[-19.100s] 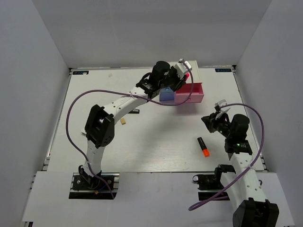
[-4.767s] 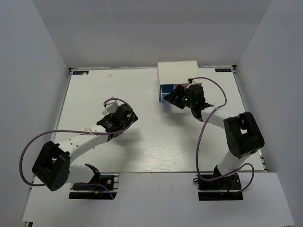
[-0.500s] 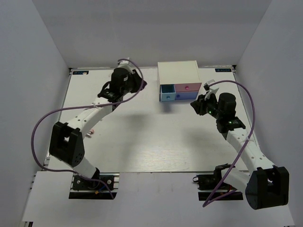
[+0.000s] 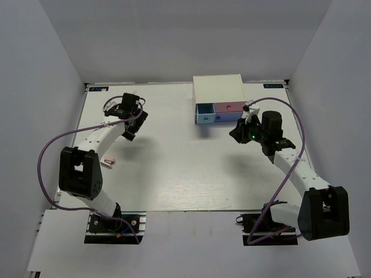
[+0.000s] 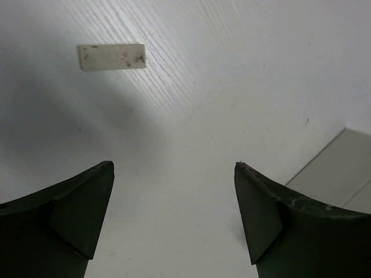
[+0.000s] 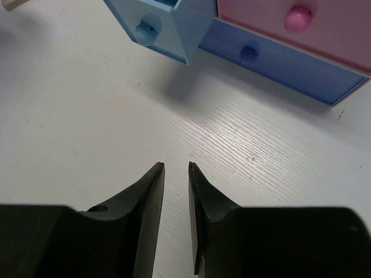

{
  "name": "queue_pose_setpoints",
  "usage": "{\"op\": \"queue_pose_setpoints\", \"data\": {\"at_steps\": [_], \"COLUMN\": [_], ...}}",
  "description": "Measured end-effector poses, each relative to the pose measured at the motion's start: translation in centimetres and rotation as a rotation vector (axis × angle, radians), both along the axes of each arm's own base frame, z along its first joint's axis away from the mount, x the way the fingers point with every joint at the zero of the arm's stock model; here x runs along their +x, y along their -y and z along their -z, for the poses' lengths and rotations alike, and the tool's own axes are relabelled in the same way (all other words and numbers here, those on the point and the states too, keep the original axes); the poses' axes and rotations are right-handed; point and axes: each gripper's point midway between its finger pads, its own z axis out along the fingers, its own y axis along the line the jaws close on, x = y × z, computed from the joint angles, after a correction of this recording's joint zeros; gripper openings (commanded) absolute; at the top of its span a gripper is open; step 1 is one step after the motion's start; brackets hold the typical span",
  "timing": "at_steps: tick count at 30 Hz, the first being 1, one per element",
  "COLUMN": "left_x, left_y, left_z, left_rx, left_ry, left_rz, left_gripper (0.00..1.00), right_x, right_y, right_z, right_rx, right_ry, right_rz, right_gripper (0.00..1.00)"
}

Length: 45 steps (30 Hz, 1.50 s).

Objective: Sort the stationery into containers
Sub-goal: Pick up the stationery from the center of the board.

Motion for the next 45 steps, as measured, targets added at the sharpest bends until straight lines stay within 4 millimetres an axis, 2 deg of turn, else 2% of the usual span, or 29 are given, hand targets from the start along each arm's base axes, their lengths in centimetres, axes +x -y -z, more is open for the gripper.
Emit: {"op": "queue_pose_setpoints", "data": {"at_steps": [5,9,15,19,24,33,39,40,41,45], "left_x": [0.1,-0.9,-1.5,-1.0,1.1,0.3,0.2,0.7,1.2,2.4], "left_y": [-1.9,-3.9,-4.9,-5.2,-5.4,-6.4,-7.3,-7.5,-7.6,-8.1], "left_z": [2.1,4.9,8.0,8.5,8.3,10.3,10.5,10.6,10.6,10.6], "left_rx": [-0.036,-0.066,-0.134,-0.181,-0.231,-0.236,-0.233,-0.233,-0.235,-0.24], "left_ry": [-0.137,-0.287,-0.411,-0.425,-0.395,-0.471,-0.506,-0.509,-0.507,-0.494], "left_rz": [-0.187,-0.352,-0.495,-0.559,-0.609,-0.724,-0.792,-0.799,-0.808,-0.822], "left_gripper": [0.97,0.99,0.99,0.99,0.99,0.97,0.87,0.83,0.74,0.57], "right_x": [0.0,0.0,0.0,-0.1,-0.2,-0.5,-0.5,-0.5,-0.5,-0.5], "right_y": [0.1,0.1,0.2,0.2,0.2,0.3,0.3,0.3,0.3,0.4], "right_z": [0.0,0.1,0.1,0.1,-0.1,0.3,0.3,0.3,0.3,0.0], "right_rx": [-0.017,-0.027,-0.03,-0.03,-0.03,-0.033,-0.033,-0.033,-0.032,-0.033], "right_ry": [0.004,0.007,0.009,0.012,0.018,0.01,0.011,0.011,0.011,0.019], "right_rz": [-0.009,-0.015,-0.016,-0.015,-0.014,-0.013,-0.013,-0.013,-0.013,-0.01], "right_gripper": [0.32,0.33,0.34,0.34,0.36,0.37,0.37,0.37,0.37,0.37]}}
